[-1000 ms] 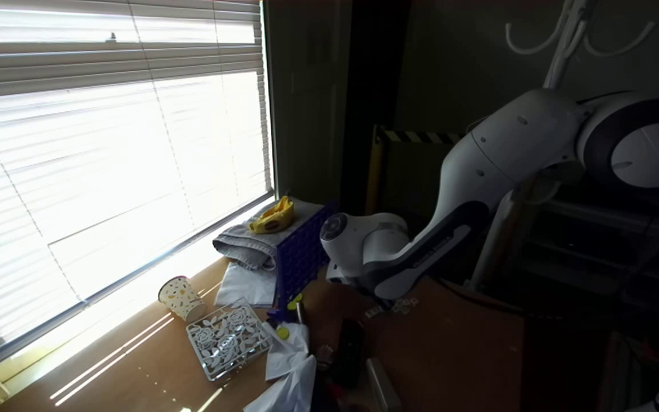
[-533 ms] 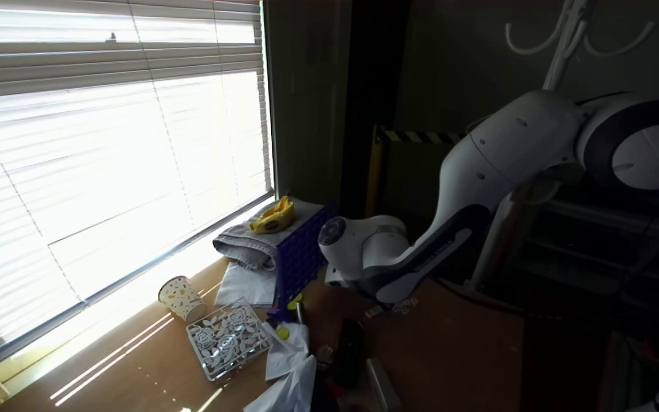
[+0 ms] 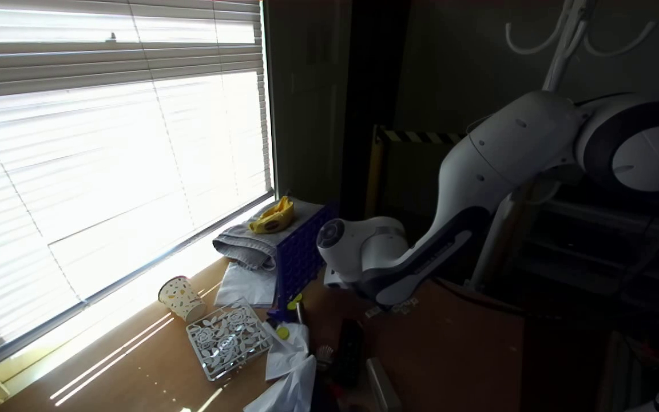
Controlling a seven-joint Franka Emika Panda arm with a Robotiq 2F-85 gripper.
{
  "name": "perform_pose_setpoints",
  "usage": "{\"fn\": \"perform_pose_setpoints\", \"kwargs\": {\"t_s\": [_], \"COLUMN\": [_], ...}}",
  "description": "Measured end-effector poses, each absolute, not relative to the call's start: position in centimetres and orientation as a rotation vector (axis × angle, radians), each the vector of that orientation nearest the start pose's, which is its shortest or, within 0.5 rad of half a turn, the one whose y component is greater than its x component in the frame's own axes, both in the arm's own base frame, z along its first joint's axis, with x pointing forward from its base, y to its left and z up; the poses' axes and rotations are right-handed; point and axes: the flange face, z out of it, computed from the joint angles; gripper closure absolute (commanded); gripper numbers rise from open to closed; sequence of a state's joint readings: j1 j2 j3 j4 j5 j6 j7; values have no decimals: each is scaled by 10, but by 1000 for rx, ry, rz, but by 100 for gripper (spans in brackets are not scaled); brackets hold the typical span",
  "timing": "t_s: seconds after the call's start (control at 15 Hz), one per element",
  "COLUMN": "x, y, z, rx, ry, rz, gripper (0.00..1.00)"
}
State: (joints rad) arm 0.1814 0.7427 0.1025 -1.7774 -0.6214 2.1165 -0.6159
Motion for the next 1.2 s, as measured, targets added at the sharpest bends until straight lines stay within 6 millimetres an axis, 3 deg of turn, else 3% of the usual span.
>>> {"fn": "perform_pose_setpoints", "kwargs": {"t_s": [0.67, 1.2], "x": [596, 602], "y": [144, 138], "z": [120, 145], "rx": [-2665, -2722], "ry": [-2073, -2045], "rz": [743, 679], "gripper": [100, 100]}}
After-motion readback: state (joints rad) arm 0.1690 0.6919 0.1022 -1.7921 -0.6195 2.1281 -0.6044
